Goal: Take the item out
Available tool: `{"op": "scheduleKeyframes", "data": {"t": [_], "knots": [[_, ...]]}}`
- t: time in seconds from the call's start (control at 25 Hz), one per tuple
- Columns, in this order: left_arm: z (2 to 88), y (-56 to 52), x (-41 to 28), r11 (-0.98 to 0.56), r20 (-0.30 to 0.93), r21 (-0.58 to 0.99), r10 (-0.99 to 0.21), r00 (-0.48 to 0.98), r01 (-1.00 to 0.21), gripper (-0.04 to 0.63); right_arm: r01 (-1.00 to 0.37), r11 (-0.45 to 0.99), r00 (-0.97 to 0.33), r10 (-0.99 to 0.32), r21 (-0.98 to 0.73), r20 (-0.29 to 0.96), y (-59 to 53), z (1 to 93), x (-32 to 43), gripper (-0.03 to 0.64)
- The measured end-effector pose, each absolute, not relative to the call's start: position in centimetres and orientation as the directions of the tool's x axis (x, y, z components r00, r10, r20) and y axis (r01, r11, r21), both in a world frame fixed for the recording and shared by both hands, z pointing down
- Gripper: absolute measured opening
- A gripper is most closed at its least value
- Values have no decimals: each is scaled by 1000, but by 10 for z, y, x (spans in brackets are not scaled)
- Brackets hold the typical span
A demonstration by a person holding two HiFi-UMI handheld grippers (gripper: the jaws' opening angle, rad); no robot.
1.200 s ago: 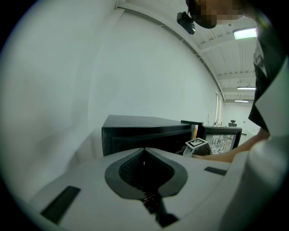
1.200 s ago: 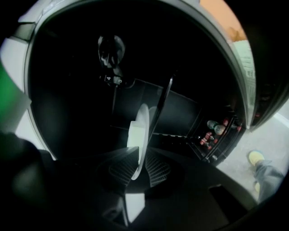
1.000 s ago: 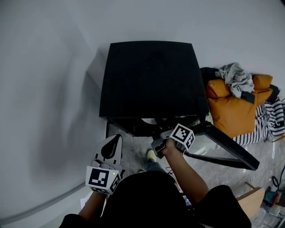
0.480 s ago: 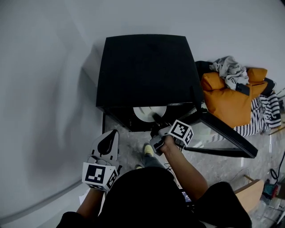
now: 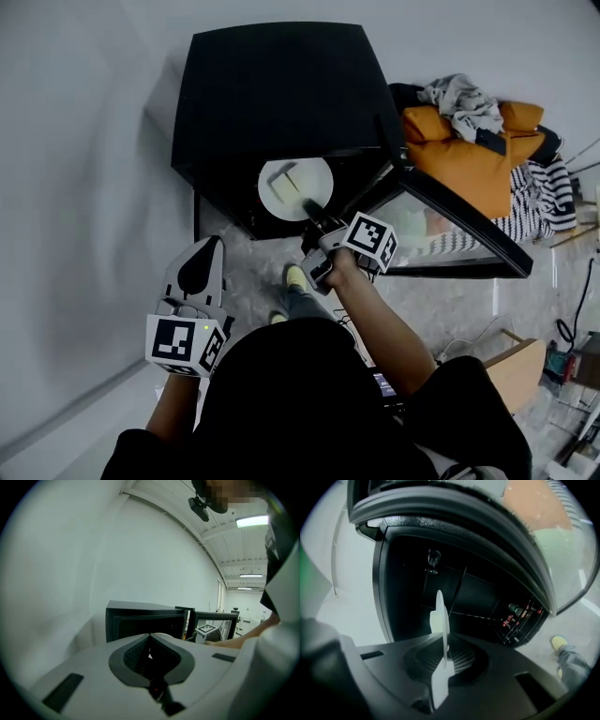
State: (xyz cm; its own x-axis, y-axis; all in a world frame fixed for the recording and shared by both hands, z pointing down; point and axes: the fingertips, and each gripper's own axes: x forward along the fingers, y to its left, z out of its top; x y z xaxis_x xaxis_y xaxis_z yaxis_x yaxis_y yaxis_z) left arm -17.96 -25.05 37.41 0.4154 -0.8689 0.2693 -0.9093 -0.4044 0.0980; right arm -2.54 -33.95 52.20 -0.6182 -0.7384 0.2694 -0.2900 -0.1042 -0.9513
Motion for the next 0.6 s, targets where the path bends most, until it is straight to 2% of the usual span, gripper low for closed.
{"op": "scheduleKeyframes", "data": {"t": [0.6], "knots": [[365, -184, -158, -467, 234, 105, -847, 478, -878, 8, -304, -75, -613, -748, -950, 255, -250, 485, 12, 29]]}}
